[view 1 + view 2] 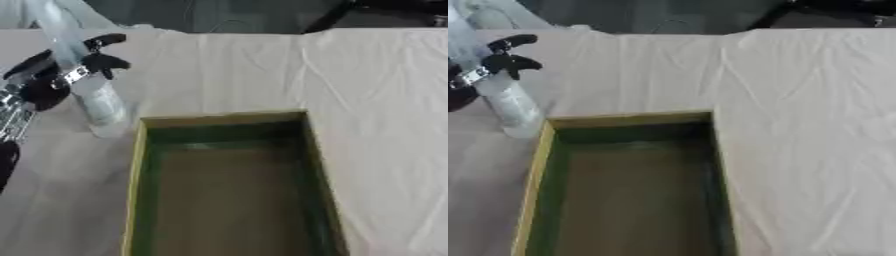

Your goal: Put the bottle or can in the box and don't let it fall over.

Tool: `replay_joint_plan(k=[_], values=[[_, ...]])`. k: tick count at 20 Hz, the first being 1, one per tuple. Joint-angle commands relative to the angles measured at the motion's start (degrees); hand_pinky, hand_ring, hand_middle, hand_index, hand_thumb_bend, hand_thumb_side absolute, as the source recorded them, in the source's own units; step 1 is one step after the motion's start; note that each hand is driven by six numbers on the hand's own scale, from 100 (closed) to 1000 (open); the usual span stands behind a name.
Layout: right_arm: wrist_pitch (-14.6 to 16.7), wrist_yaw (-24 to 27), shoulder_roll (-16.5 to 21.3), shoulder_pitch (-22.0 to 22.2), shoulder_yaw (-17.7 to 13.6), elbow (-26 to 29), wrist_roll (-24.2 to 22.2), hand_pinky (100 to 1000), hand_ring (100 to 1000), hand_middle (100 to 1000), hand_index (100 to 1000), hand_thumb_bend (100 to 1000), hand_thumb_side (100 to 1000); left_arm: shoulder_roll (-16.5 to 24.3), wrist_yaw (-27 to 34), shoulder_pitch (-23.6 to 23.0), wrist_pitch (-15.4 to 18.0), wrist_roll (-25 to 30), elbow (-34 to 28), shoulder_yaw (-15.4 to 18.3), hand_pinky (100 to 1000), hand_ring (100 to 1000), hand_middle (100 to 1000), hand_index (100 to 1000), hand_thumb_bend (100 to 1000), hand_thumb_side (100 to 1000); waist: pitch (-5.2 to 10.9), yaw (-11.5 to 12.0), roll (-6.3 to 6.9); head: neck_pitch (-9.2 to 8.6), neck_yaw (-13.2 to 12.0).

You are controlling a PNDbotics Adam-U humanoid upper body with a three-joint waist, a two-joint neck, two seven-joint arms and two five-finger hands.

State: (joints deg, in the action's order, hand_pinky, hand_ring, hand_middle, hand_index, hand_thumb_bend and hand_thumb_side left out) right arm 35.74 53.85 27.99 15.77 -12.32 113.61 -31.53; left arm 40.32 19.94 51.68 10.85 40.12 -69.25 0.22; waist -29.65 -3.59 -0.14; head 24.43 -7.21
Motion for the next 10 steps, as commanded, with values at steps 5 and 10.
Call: replay_joint_plan(k=[5,10], values=[[4.9,1.6,0.8,0.3,-1.1,1.0,-6.0,979,776,840,948,100,588,0.4,0.9,0.6,-0.4,1.5,-0.2,-0.2,719,587,1000,144,100,660,1.01,-0.2,-0.15,-0.70,0.0],[4.3,2.1,0.7,0.1,-1.3,1.0,-6.3,979,776,839,948,100,590,0.3,0.7,0.6,0.2,0.9,0.0,-0.1,502,481,1000,128,100,670,0.82,-0.2,-0.17,-0.71,0.1]])
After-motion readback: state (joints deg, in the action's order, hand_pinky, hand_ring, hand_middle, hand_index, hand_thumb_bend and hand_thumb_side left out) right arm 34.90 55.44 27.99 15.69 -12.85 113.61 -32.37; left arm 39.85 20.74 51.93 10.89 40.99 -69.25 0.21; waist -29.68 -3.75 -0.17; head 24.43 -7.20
